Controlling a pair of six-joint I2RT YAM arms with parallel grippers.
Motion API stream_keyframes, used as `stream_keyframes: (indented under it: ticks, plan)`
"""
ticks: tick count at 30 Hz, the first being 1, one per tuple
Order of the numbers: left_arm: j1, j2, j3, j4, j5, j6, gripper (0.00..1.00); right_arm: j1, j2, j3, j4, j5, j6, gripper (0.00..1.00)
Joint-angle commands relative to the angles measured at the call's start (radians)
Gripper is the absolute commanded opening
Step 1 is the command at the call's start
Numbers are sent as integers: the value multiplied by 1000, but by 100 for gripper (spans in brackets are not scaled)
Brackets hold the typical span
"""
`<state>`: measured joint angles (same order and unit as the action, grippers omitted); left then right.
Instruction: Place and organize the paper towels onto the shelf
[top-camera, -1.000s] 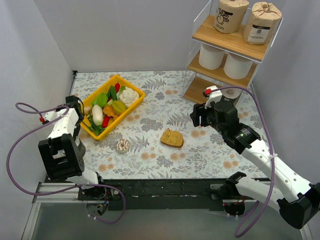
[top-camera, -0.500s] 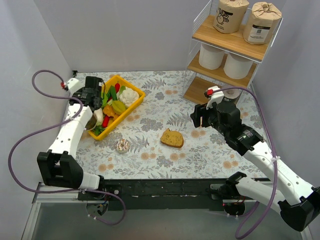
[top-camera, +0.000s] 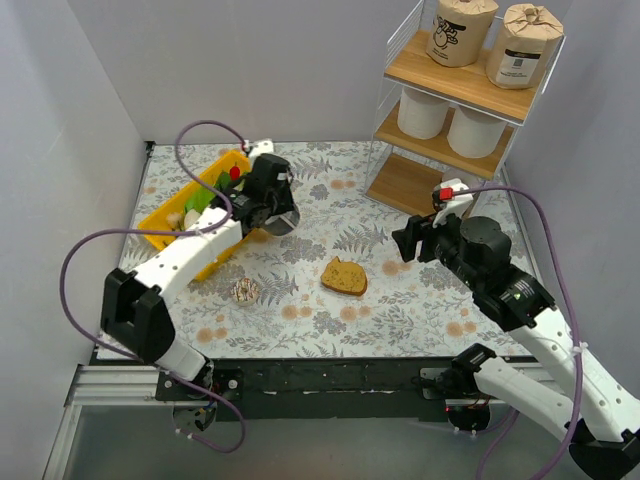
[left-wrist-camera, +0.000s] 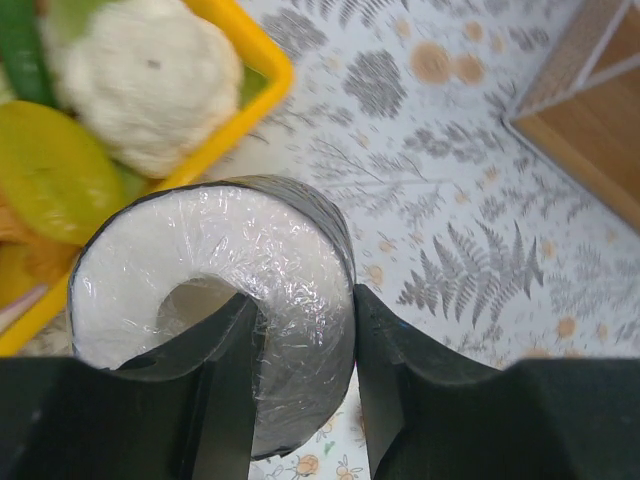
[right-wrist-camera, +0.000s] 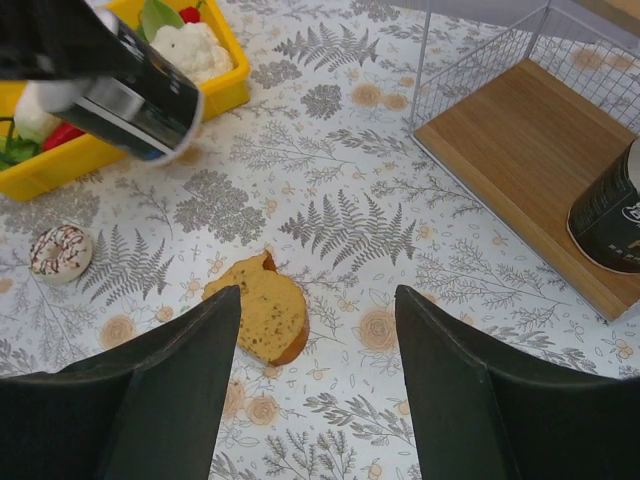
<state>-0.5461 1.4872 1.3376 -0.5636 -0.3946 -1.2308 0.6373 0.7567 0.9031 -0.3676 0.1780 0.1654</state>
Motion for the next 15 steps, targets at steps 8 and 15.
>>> stream_keyframes:
  ticks: [8, 15]
  plan:
    - [-222, 264, 138, 277, 115, 234, 0, 2, -106, 36, 10, 3, 22, 70]
    - [-319, 436, 231, 349, 115, 287, 6, 2, -119, 46, -4, 26, 39, 69]
